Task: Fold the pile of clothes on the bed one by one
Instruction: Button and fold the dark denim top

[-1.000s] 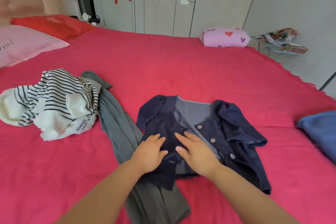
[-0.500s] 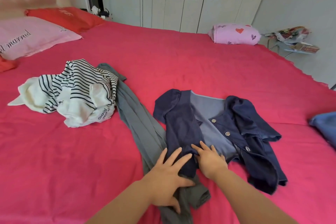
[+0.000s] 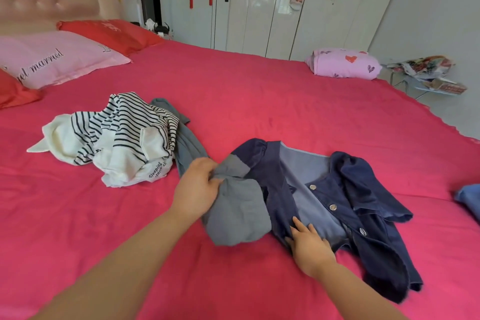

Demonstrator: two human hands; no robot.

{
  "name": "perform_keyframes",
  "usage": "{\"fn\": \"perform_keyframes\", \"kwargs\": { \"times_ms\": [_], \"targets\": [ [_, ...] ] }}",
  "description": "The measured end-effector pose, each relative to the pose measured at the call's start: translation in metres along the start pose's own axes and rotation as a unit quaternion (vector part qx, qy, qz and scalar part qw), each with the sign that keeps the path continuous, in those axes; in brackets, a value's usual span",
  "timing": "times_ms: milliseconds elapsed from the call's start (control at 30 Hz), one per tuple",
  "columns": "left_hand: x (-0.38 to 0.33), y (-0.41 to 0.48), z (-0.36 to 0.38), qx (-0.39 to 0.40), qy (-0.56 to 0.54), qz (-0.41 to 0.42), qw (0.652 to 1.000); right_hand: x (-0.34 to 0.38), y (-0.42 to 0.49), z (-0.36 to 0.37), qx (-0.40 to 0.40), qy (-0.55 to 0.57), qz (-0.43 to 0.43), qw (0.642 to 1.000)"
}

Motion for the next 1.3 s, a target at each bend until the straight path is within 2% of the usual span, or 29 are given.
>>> {"fn": "perform_keyframes", "kwargs": {
  "times_ms": [133,267,333,400,467,533,633,700,800,867,933,967,1033,1133,1200,1300],
  "targets": [
    [0.026,0.042,-0.073,-0.108,0.037,-0.096,0.989,-0.001,0.0,0.004,-0.011,-0.012,0.0,1.0],
    [0.049,0.076,-0.156,-0.218,0.139,-0.094,0.961,0.001,0.001,0.006,-0.019,-0.015,0.004,1.0],
    [0.058,0.084,-0.176,-0.224,0.171,-0.109,0.953,0.002,0.003,0.007,-0.021,-0.018,0.007,1.0],
    [0.064,0.085,-0.167,-0.16,0.186,-0.126,0.961,0.003,0.002,0.007,-0.023,-0.024,0.01,0.999],
    [0.07,0.077,-0.132,-0.036,0.194,-0.118,0.973,0.003,0.002,0.007,-0.024,-0.029,0.01,0.999],
    [0.07,0.059,-0.083,0.087,0.204,-0.087,0.971,0.004,0.001,0.006,-0.026,-0.032,0.006,0.999],
    [0.044,0.03,-0.018,0.155,0.186,-0.041,0.969,0.006,-0.001,0.005,-0.027,-0.035,-0.004,0.999],
    [0.009,0.01,0.024,0.224,0.138,0.018,0.965,0.005,-0.002,0.001,-0.042,-0.017,-0.009,0.999],
    [-0.041,-0.026,0.079,0.349,0.124,0.084,0.925,-0.001,0.0,-0.012,-0.095,0.097,-0.014,0.991],
    [-0.054,-0.045,0.105,0.407,0.188,0.103,0.888,-0.006,-0.001,-0.022,-0.114,0.154,-0.019,0.981],
    [-0.056,-0.056,0.122,0.436,0.269,0.106,0.852,-0.013,-0.008,-0.034,-0.123,0.156,-0.019,0.98],
    [-0.055,-0.058,0.126,0.428,0.294,0.102,0.848,-0.02,-0.012,-0.04,-0.13,0.138,-0.014,0.982],
    [-0.052,-0.056,0.128,0.377,0.301,0.083,0.872,-0.036,-0.024,-0.052,-0.158,0.028,0.004,0.987],
    [-0.041,-0.052,0.124,0.306,0.197,-0.008,0.932,-0.072,-0.038,-0.062,-0.149,-0.087,0.097,0.98],
    [-0.037,-0.048,0.115,0.243,0.092,-0.087,0.962,-0.096,-0.047,-0.062,-0.116,-0.058,0.169,0.977],
    [-0.045,-0.044,0.102,0.135,-0.052,-0.175,0.974,-0.108,-0.057,-0.062,-0.12,-0.01,0.162,0.979]
  ]
}}
Point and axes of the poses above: each hand's wrist, its own y-axis towards the middle knuckle, its own z-axis out of the palm, x = y × z, the point moved 5 cm from there along y, towards the middle knuckle, and after that the axes turned 4 degrees about z, right-handed, at the moved point
